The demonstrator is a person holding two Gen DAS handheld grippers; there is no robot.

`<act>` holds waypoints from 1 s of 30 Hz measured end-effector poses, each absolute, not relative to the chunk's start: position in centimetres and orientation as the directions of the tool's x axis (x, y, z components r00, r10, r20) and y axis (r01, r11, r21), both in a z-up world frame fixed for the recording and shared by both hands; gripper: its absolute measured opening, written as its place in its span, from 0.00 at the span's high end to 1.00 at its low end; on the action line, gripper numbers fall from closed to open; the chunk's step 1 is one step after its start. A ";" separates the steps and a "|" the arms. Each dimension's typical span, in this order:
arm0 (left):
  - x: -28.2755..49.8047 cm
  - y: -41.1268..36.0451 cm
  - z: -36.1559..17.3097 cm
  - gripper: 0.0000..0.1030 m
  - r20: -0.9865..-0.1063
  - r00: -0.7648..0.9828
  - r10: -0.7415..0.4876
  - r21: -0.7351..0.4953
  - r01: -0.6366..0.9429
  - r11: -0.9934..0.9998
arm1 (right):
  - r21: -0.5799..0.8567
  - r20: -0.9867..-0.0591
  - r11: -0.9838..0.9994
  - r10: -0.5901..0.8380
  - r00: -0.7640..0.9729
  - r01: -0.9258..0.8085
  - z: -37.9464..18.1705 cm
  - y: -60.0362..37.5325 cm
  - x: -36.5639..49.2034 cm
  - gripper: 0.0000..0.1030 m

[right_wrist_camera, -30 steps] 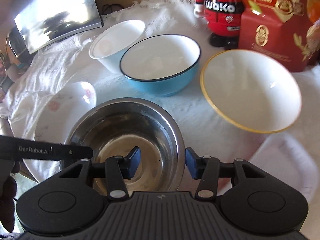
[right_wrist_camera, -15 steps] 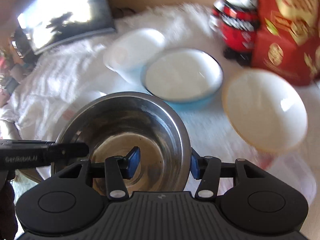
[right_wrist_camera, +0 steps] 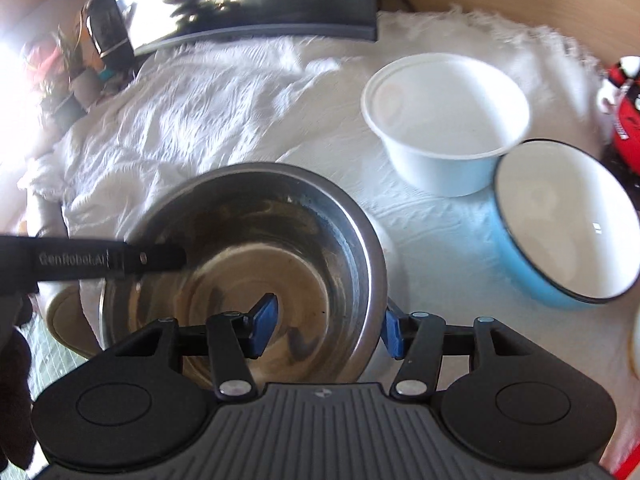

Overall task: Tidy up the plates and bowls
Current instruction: 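Lift the steel bowl with the left gripper and carry it toward the white bowl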

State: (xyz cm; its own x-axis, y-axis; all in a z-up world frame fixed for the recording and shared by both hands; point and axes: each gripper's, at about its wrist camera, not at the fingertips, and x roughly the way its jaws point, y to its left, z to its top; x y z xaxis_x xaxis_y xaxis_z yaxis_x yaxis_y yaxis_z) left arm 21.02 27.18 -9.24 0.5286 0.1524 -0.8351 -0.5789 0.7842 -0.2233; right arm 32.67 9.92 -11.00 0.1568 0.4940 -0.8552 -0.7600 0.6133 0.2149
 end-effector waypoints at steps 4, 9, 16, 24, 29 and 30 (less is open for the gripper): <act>21.1 27.8 -10.3 0.78 -0.850 0.507 0.145 -0.206 -0.572 0.794 | 0.177 -0.866 0.625 0.466 0.181 -0.761 -12.0 10.7 31.8 0.46; 21.6 28.4 -11.3 0.78 -0.850 0.515 0.108 -0.212 -0.523 0.826 | 0.132 -0.883 0.634 0.424 0.199 -0.762 -12.4 11.7 31.1 0.41; 22.6 29.2 -11.3 0.79 -0.857 0.513 0.051 -0.187 -0.401 0.897 | 0.099 -0.886 0.745 0.368 0.282 -0.660 -12.5 12.5 31.2 0.40; 23.8 29.7 -11.4 0.79 -0.874 0.486 0.026 -0.181 -0.375 0.909 | 0.072 -0.864 0.787 0.356 0.355 -0.613 -12.5 12.3 31.8 0.41; 23.7 29.7 -11.1 0.78 -0.879 0.475 0.044 -0.184 -0.422 0.888 | 0.080 -0.856 0.773 0.377 0.353 -0.630 -12.2 11.7 31.6 0.41; 23.6 29.6 -11.0 0.78 -0.879 0.473 0.053 -0.179 -0.432 0.884 | 0.093 -0.851 0.769 0.391 0.350 -0.633 -11.9 11.3 31.5 0.41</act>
